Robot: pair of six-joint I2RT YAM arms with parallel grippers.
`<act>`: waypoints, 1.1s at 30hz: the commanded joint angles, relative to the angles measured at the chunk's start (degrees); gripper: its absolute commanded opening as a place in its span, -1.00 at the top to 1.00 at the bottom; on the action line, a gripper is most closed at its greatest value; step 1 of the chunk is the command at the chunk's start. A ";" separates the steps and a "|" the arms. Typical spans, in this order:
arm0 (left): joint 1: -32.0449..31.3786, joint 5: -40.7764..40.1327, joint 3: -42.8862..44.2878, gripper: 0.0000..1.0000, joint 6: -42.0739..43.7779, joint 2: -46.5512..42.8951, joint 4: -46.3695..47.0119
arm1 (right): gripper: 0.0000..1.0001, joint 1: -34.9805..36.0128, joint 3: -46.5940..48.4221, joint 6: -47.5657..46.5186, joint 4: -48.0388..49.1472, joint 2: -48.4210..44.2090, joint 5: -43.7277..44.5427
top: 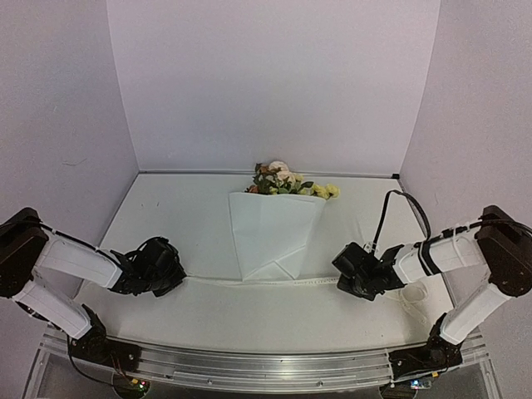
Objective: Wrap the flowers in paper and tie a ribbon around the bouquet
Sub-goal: Adjust the ribbon at the center of the board.
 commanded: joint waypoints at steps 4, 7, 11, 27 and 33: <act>1.49 1.79 2.25 1.00 2.52 2.50 0.96 | 0.89 -2.64 1.26 -6.05 -2.80 -0.91 -1.55; 1.45 3.05 3.27 0.78 2.54 0.44 -2.65 | 0.62 -2.69 0.99 -6.65 -2.87 -3.68 -5.30; 1.49 4.23 5.19 0.28 3.47 -5.49 -9.65 | 0.16 -2.67 3.09 -7.98 -7.21 -7.99 -9.54; 12.80 36.37 22.45 -0.50 17.78 1.07 -5.23 | -0.96 -7.81 26.73 -20.23 -4.41 5.37 -29.38; 17.92 48.92 33.39 -0.57 22.72 19.26 1.58 | -0.96 -12.75 32.17 -19.80 1.42 16.41 -37.40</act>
